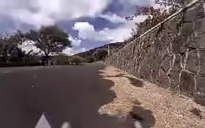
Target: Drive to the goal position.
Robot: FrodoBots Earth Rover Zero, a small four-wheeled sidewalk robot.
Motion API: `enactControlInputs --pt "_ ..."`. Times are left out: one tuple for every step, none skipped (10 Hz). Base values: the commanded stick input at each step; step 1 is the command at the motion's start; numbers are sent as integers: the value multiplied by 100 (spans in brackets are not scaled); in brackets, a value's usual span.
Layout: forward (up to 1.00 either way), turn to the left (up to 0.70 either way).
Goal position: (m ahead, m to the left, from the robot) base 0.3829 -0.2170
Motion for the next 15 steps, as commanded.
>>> enactControlInputs --pt "50 0" --pt "50 0" --pt "50 0" --pt "50 3" --pt "50 12" --pt "50 22" --pt "50 25" --pt "50 25" --pt "50 25" --pt "50 16" --pt "50 8" --pt "50 0" --pt "50 0" --pt "50 0" --pt "50 0"
